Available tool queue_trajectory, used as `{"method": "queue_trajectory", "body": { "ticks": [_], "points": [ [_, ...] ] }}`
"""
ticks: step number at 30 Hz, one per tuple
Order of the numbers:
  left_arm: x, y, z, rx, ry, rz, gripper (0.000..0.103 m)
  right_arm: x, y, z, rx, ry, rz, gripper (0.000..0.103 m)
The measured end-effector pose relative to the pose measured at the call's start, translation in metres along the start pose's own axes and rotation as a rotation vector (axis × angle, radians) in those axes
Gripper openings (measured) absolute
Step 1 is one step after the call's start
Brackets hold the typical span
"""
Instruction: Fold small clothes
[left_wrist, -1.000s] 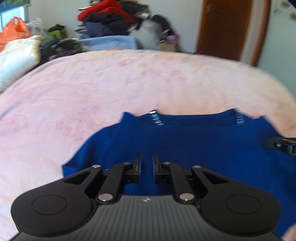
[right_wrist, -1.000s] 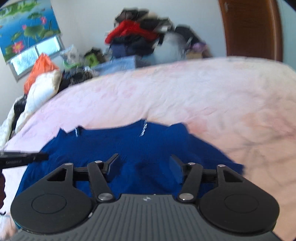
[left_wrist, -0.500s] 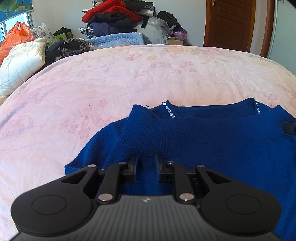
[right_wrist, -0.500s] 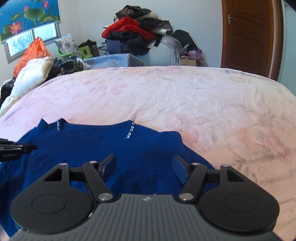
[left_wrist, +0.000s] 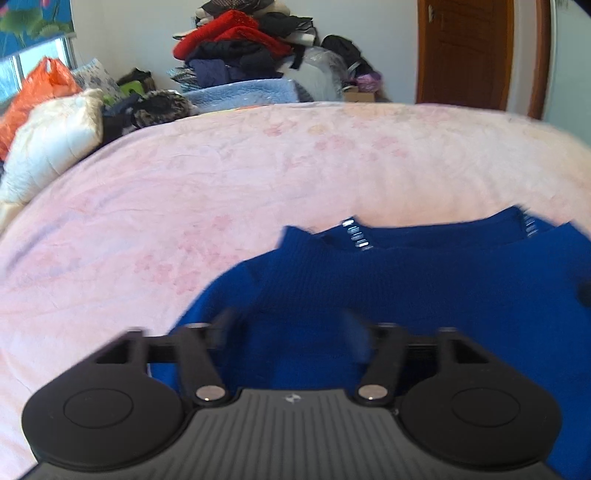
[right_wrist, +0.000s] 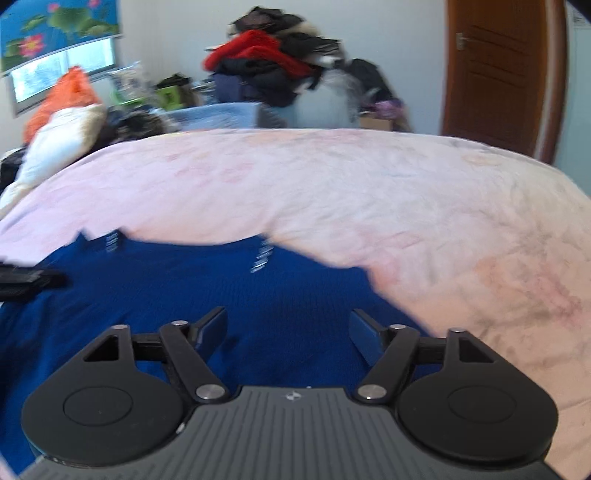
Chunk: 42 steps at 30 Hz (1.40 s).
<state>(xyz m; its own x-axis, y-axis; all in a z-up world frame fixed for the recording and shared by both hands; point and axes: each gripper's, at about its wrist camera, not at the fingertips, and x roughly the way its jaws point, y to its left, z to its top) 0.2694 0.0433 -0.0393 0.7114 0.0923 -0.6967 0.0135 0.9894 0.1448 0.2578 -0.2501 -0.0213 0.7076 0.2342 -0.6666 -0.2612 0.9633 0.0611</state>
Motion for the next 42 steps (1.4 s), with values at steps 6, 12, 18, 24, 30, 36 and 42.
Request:
{"method": "queue_trajectory", "body": {
  "ticks": [6,12,18,24,30,36,42],
  "points": [
    [-0.012,0.037,-0.002,-0.129,-0.074,-0.056,0.075,0.001,0.007,-0.005,-0.037,0.01,-0.055,0.086],
    [-0.013,0.068,0.007,-0.179,-0.095,-0.167,0.072,-0.022,0.041,-0.01,-0.069,-0.045,0.062,0.087],
    [0.006,0.048,0.017,-0.041,-0.058,-0.273,0.072,-0.022,0.073,-0.01,-0.159,-0.064,0.094,0.087],
    [0.022,0.032,0.016,0.044,-0.063,-0.256,0.072,-0.006,0.008,0.005,-0.028,-0.074,-0.07,0.088],
    [0.027,0.031,0.019,0.027,-0.075,-0.278,0.041,0.019,-0.062,0.023,0.159,-0.051,-0.106,0.08],
    [0.019,0.035,0.014,0.015,-0.128,-0.299,0.006,0.027,-0.062,0.019,0.139,-0.033,-0.037,0.016],
    [0.014,0.046,0.023,-0.061,-0.183,-0.251,0.005,0.008,-0.053,0.037,0.066,-0.153,-0.081,0.006]
  ]
}}
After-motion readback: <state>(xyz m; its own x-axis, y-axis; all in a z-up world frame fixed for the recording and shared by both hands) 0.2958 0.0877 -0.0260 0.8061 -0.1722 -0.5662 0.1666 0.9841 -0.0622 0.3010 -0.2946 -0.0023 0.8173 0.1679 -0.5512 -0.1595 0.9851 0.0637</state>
